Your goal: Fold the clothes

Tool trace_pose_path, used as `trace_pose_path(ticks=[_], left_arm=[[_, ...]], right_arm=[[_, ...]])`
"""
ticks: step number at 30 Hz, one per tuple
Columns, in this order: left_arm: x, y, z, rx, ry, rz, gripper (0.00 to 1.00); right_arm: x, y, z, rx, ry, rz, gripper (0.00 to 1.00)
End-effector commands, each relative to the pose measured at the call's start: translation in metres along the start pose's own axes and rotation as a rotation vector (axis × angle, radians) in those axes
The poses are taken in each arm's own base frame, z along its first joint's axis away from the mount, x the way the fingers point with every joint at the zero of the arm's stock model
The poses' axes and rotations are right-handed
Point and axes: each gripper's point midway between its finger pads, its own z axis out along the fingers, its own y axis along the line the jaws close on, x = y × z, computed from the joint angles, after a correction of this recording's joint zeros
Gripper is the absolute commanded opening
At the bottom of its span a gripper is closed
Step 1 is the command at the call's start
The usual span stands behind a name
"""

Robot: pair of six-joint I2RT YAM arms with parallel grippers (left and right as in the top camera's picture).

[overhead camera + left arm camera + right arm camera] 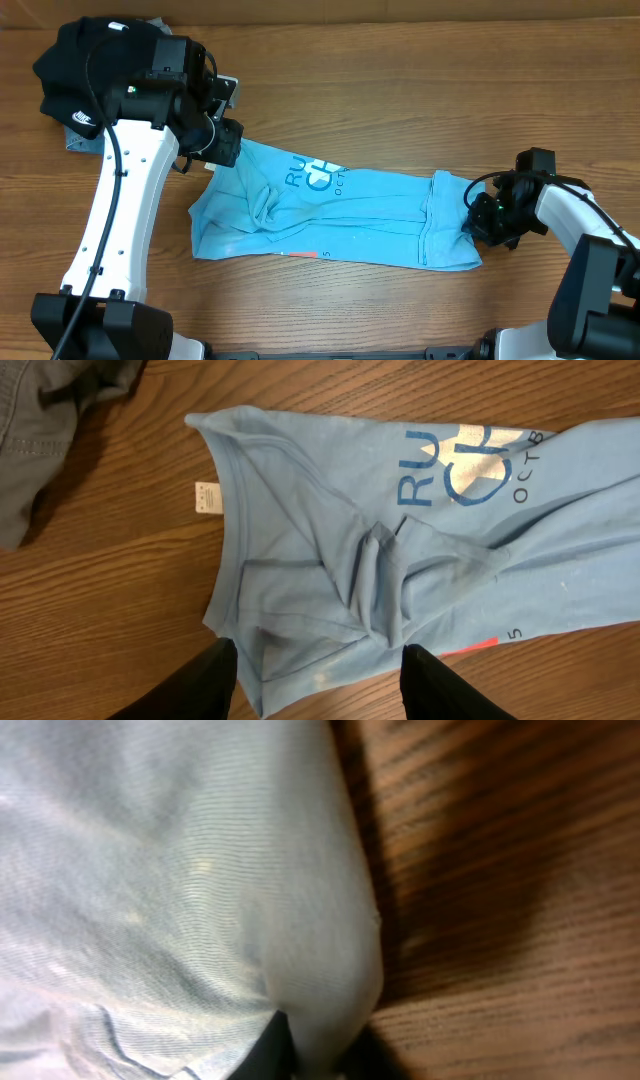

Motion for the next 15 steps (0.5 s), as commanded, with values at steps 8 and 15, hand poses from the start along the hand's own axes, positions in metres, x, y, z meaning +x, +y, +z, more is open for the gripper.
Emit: trace_pose_path(ticks=[8,15], left_arm=[[-0.003,0.002,-0.003,-0.010,-0.012,0.010,0.56],[-0.003,0.002,-0.003,-0.009,-0.014,0.010,0.55]], right_arm=[[-0.004,-0.030,-0.021,0.163,-0.034,0.095,0.04],[-0.018,-0.034,-0.084,0.273,-0.187,0.170,0.04]])
